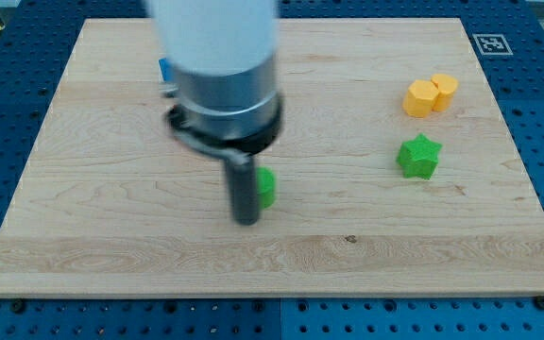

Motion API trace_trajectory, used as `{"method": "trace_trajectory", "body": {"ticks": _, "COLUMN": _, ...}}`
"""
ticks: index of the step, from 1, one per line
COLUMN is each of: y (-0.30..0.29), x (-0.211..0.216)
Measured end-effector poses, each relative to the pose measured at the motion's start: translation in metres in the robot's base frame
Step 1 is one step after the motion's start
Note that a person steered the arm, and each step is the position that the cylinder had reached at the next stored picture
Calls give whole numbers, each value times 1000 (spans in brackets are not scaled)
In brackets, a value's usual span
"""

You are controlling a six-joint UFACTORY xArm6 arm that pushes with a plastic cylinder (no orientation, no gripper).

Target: Place the green circle parallel to green star

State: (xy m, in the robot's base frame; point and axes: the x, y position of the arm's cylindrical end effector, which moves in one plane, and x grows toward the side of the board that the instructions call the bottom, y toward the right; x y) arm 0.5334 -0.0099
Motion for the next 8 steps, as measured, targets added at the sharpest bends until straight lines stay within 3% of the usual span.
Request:
{"method": "trace_trajectory", "body": {"ticks": 1, "y": 54, "x": -33}}
{"method": "trace_trajectory", "body": {"ticks": 2, "y": 37, "x": -35}}
{"method": "trace_trajectory", "body": {"ticks": 4, "y": -51, "x": -30}}
{"method": "trace_trajectory", "body": {"ticks": 5, "y": -52, "x": -56}}
{"method": "trace_trajectory", "body": {"ticks": 8, "y": 85, "x": -64}}
